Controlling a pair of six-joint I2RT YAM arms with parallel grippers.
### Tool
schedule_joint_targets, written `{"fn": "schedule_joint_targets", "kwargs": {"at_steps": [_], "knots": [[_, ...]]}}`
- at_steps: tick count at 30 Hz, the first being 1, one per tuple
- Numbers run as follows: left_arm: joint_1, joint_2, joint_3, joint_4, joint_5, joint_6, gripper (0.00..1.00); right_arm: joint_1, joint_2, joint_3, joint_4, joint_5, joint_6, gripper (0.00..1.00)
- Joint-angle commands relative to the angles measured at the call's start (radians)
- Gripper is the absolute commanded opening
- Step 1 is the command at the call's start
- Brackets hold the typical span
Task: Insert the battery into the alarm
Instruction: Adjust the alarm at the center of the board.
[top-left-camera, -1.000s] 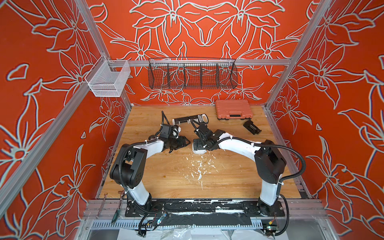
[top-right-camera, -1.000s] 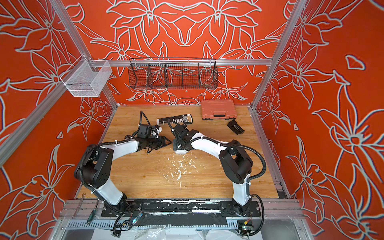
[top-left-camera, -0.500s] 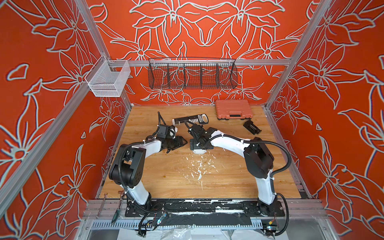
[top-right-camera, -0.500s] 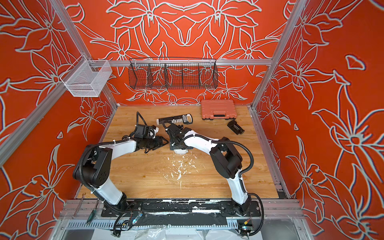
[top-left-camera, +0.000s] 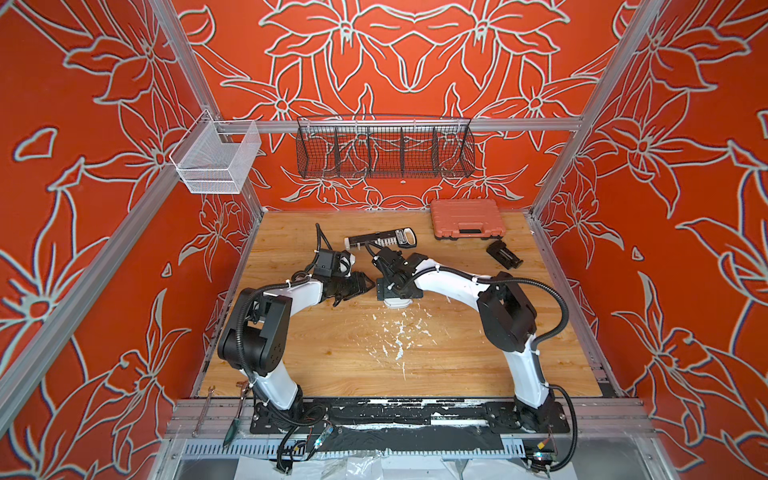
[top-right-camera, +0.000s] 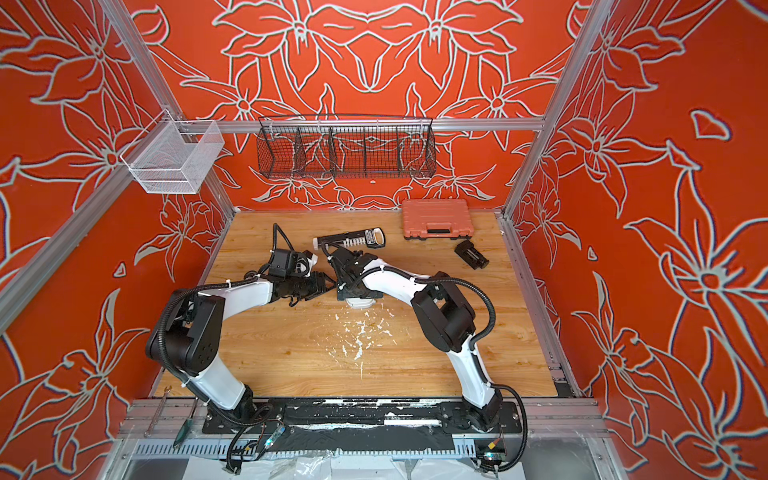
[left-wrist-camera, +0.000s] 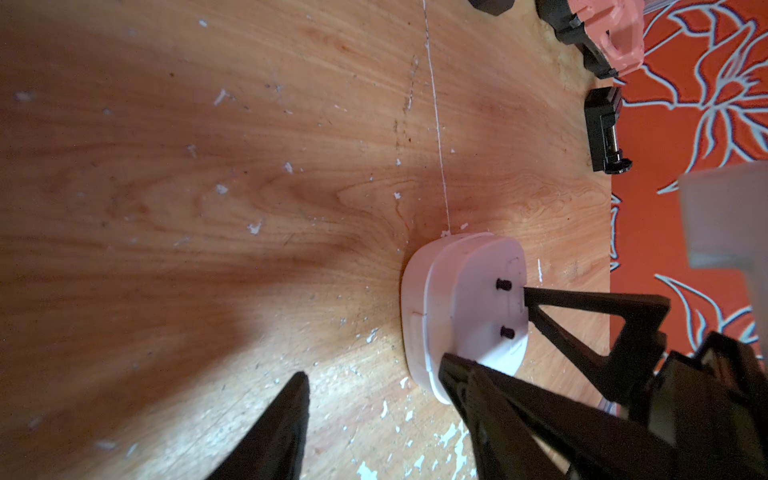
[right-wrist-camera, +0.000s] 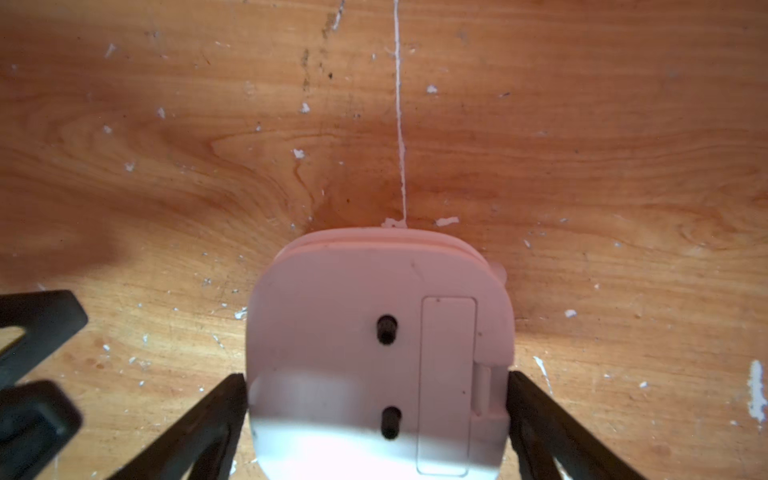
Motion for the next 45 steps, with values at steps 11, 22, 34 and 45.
{"fn": "schedule_joint_targets", "kwargs": {"at_steps": [11,22,34,45], "knots": [[0.007,0.001,-0.022,0.011,-0.007,0.005,0.62,0.002,0.058,0.045,-0.073,-0.006,-0.005,0.98],[0.009,0.016,-0.024,0.079,0.08,-0.09,0.7,-0.009,-0.027,-0.04,0.06,-0.046,-0.063,0.82],[0.006,0.03,-0.059,0.166,0.166,-0.249,0.74,-0.06,-0.101,-0.161,0.314,-0.296,-0.187,0.76],[-0.006,0.094,-0.059,0.252,0.185,-0.319,0.68,-0.088,-0.081,-0.175,0.407,-0.462,-0.216,0.74]]}}
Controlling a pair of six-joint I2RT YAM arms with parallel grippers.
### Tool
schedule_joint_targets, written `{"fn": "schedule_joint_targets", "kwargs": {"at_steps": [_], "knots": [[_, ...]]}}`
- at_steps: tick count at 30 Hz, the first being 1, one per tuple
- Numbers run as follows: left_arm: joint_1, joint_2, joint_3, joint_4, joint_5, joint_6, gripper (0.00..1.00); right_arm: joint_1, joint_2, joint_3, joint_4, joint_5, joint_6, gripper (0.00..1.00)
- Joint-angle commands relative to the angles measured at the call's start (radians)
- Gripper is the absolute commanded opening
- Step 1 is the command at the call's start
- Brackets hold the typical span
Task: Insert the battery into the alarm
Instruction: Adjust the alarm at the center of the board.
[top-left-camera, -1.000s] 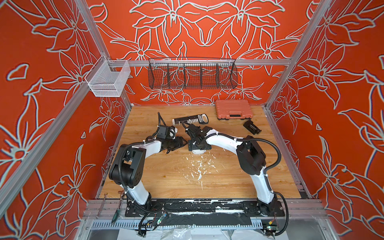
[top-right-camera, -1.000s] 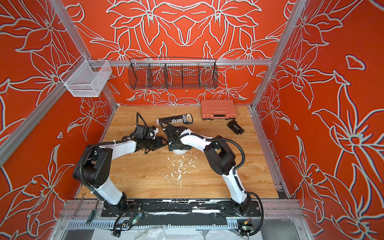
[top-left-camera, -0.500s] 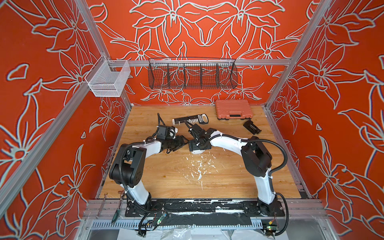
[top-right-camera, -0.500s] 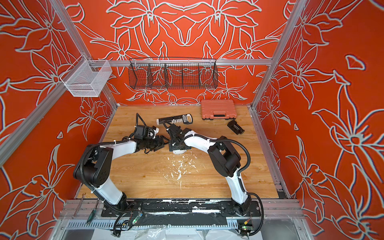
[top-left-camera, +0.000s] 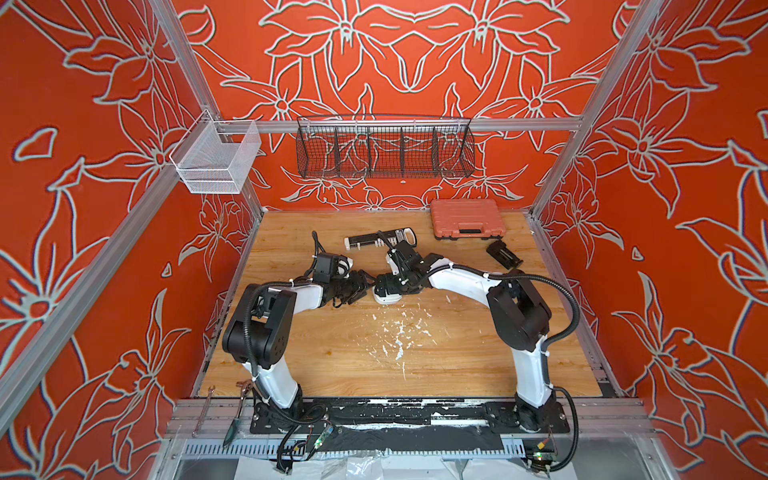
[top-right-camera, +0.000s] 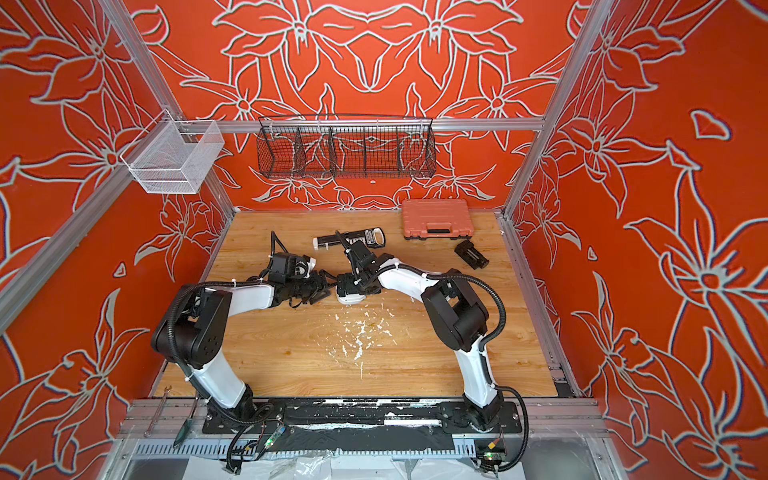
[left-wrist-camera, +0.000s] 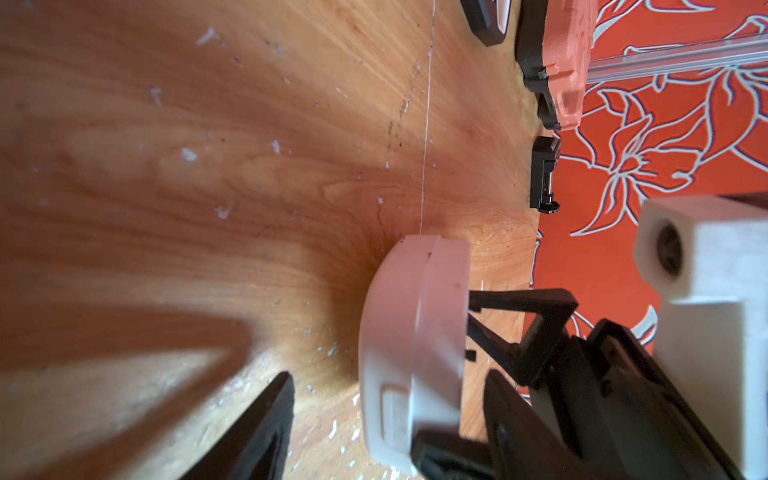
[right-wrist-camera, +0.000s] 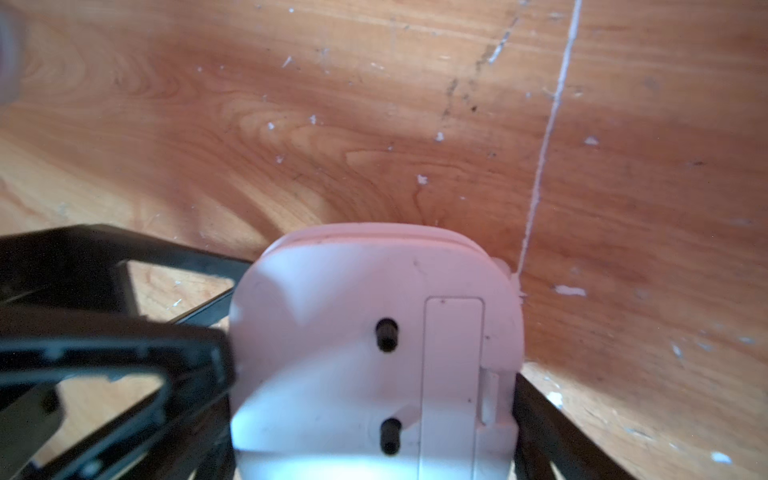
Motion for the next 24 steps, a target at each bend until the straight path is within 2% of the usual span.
{"fn": "schedule_joint_targets", "kwargs": {"at_steps": [1,6,15,21,24], "knots": [[-0.018,0.038,0.016,0.023,0.064,-0.018,0.67,0.006,0.003,0.005,0.084,-0.092,-0.015,0.73],[-0.019,0.049,0.028,0.014,0.076,-0.014,0.62,0.002,0.027,0.021,0.086,-0.13,-0.016,0.73],[-0.02,0.071,0.025,0.021,0.113,-0.035,0.44,-0.007,0.063,0.057,0.064,-0.152,-0.021,0.73],[-0.021,0.066,0.035,0.004,0.122,-0.035,0.39,-0.011,0.072,0.065,0.066,-0.161,-0.017,0.73],[-0.02,0.059,0.04,-0.01,0.123,-0.026,0.34,-0.013,0.074,0.067,0.067,-0.161,-0.017,0.77]]}}
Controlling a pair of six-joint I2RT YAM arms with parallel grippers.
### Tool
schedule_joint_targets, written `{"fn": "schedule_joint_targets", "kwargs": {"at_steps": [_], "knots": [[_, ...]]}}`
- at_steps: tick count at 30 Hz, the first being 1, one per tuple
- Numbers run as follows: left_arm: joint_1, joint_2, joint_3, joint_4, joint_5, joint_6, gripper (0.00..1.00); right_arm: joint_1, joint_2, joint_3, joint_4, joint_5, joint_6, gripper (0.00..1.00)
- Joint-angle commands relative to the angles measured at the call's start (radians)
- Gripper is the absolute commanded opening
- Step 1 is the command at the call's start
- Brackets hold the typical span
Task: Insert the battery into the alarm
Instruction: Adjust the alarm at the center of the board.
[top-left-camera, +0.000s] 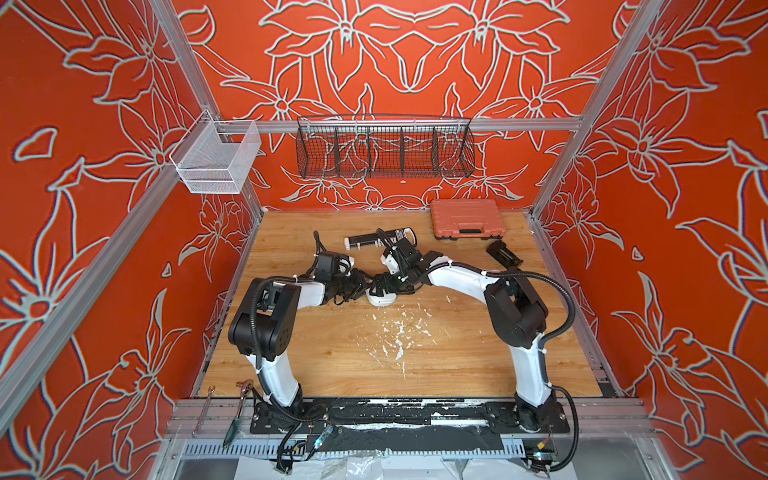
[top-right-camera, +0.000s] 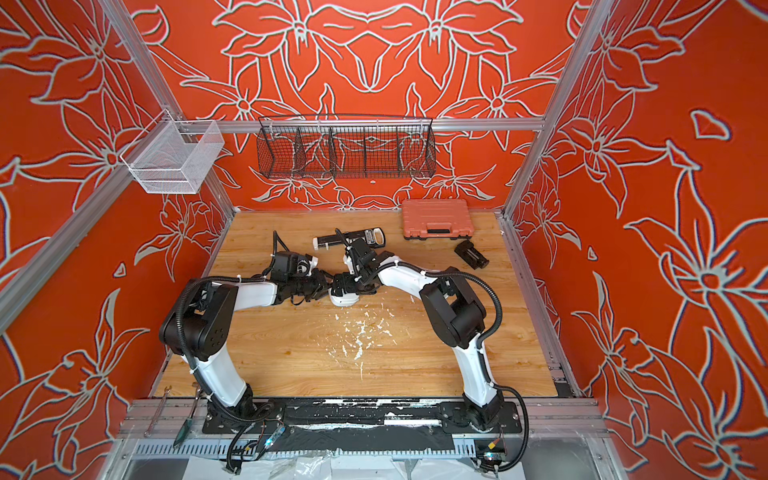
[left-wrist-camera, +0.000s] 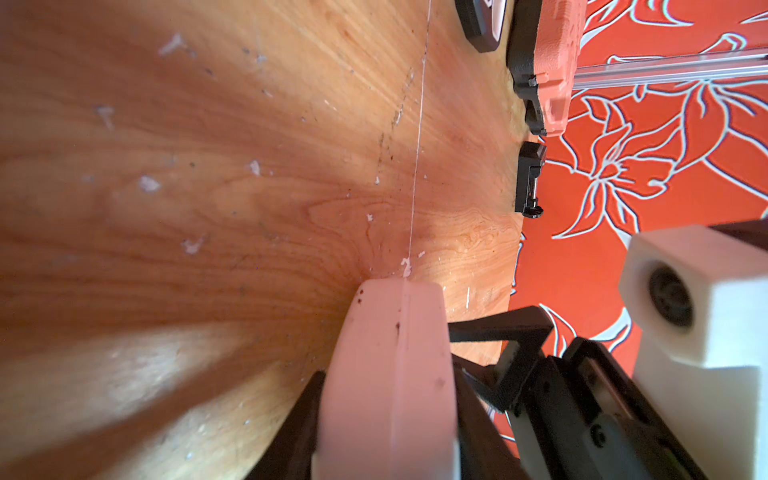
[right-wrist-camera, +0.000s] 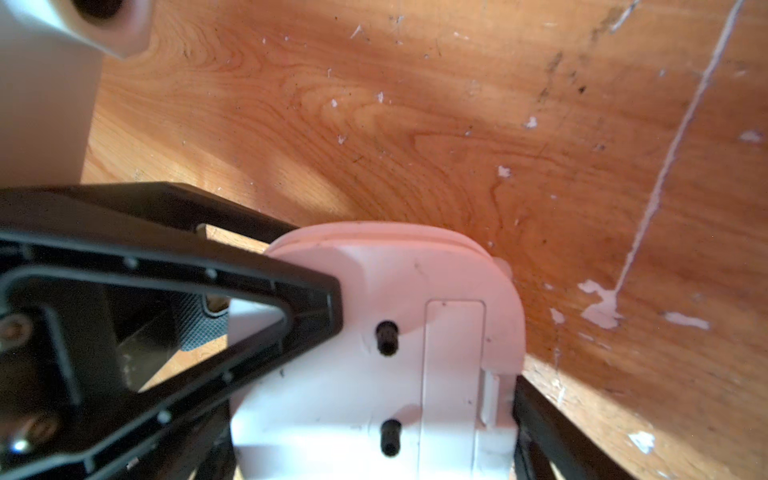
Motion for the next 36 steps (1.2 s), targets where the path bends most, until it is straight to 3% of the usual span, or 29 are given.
{"fn": "schedule_joint_targets", "kwargs": {"at_steps": [1,6,11,23,29,36], "knots": [[-0.022,0.007,0.01,-0.057,0.077,0.014,0.34,0.005,0.039,0.029,0.071,-0.007,0.007,0.78],[-0.022,-0.012,0.007,-0.075,0.066,0.02,0.33,0.003,0.001,-0.009,0.111,0.026,-0.009,0.98],[-0.022,-0.029,-0.002,-0.088,0.057,0.031,0.32,0.002,-0.046,-0.048,0.168,0.076,-0.034,0.98],[-0.022,-0.065,-0.01,-0.116,0.018,0.059,0.31,0.002,-0.113,-0.146,0.314,-0.013,-0.06,0.98],[-0.027,-0.078,-0.005,-0.171,-0.005,0.112,0.3,-0.01,-0.086,-0.051,0.234,-0.051,-0.04,0.98],[-0.028,-0.096,-0.015,-0.173,-0.022,0.139,0.3,-0.032,-0.042,0.004,0.197,-0.197,-0.007,0.98]]}}
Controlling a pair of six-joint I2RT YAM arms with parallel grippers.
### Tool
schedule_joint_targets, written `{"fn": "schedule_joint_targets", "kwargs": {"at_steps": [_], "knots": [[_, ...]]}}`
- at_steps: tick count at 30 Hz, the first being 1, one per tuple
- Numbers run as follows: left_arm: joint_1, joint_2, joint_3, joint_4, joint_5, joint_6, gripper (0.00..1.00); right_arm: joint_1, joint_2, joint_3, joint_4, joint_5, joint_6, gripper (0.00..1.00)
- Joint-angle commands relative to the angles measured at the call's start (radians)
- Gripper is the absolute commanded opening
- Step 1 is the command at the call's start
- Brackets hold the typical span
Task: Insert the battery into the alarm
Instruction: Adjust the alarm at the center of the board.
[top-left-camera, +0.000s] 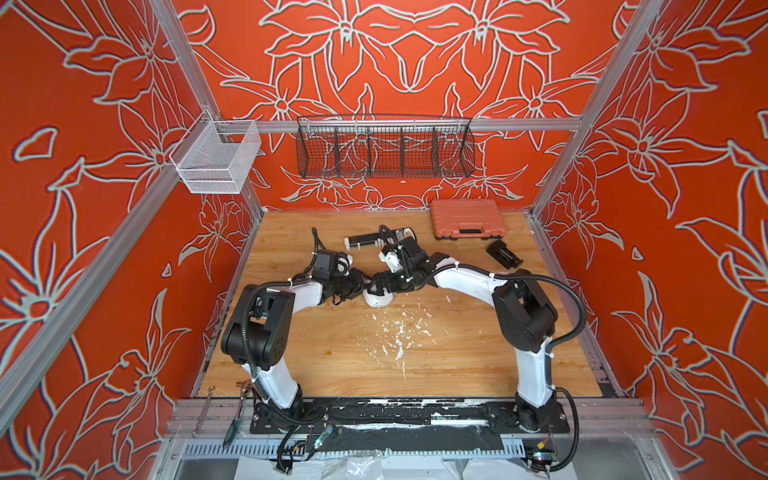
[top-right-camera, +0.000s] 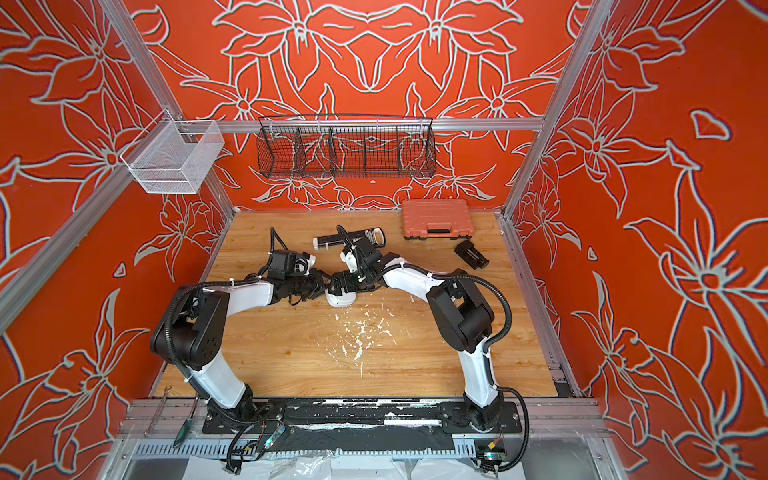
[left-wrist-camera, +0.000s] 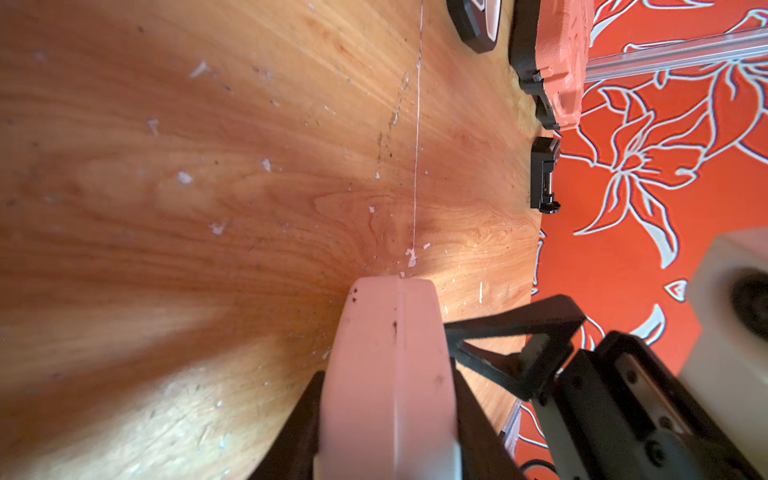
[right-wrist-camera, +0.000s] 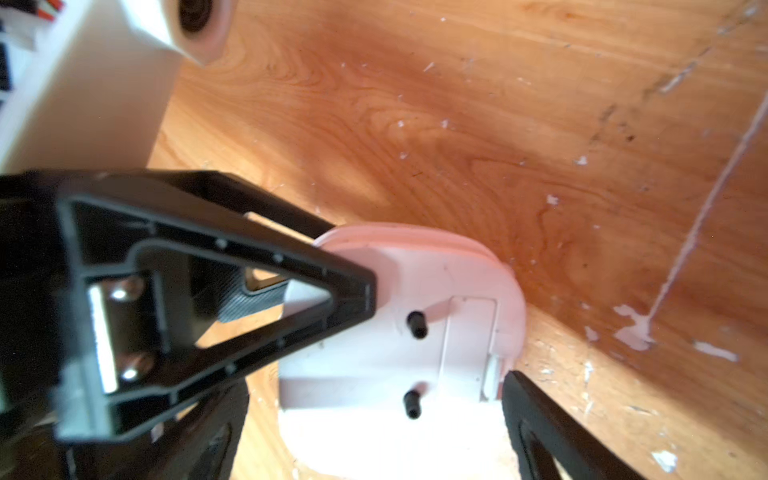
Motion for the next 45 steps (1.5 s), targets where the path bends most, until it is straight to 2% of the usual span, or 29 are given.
{"fn": "schedule_joint_targets", "kwargs": {"at_steps": [1,4,8,12,15,18,19,22,25,27,30,34,38,40,45], "knots": [[-0.027,-0.021,-0.02,-0.064,0.041,0.05,0.3,-0.021,0.028,0.061,0.103,-0.101,0.051,0.98],[-0.027,-0.02,-0.02,-0.07,0.039,0.056,0.3,-0.038,0.016,0.054,0.095,-0.09,0.035,0.98],[-0.027,-0.02,-0.015,-0.073,0.042,0.034,0.29,-0.038,-0.038,0.026,0.103,-0.003,-0.049,0.98],[-0.027,-0.03,0.001,-0.108,0.025,0.009,0.29,-0.034,-0.15,-0.119,0.246,0.11,-0.146,0.98],[-0.027,-0.033,0.019,-0.146,0.019,-0.023,0.29,-0.001,-0.259,-0.295,0.437,0.198,-0.304,0.98],[-0.027,-0.047,0.023,-0.176,0.001,-0.071,0.29,0.07,-0.335,-0.487,0.655,0.26,-0.524,0.98],[-0.029,-0.05,0.031,-0.2,-0.009,-0.075,0.29,0.086,-0.349,-0.526,0.708,0.264,-0.555,0.98],[-0.027,-0.065,0.052,-0.276,-0.052,-0.089,0.28,0.145,-0.388,-0.599,0.795,0.272,-0.661,0.98],[-0.028,-0.087,0.054,-0.297,-0.073,-0.133,0.28,0.226,-0.371,-0.615,0.779,0.377,-0.84,0.96],[-0.029,-0.098,0.068,-0.335,-0.096,-0.153,0.28,0.272,-0.337,-0.652,0.851,0.455,-0.916,0.97],[-0.029,-0.106,0.08,-0.367,-0.113,-0.173,0.28,0.289,-0.281,-0.702,1.021,0.498,-0.919,0.97],[-0.029,-0.106,0.083,-0.391,-0.113,-0.208,0.28,0.317,-0.216,-0.654,0.988,0.534,-0.928,0.94],[-0.03,-0.112,0.092,-0.419,-0.125,-0.226,0.28,0.348,-0.151,-0.663,1.124,0.752,-0.963,0.92],[-0.031,-0.116,0.096,-0.428,-0.127,-0.231,0.28,0.347,-0.143,-0.67,1.148,0.793,-0.956,0.9],[-0.033,-0.113,0.107,-0.449,-0.131,-0.232,0.28,0.349,-0.126,-0.657,1.127,0.787,-0.93,0.79]]}}
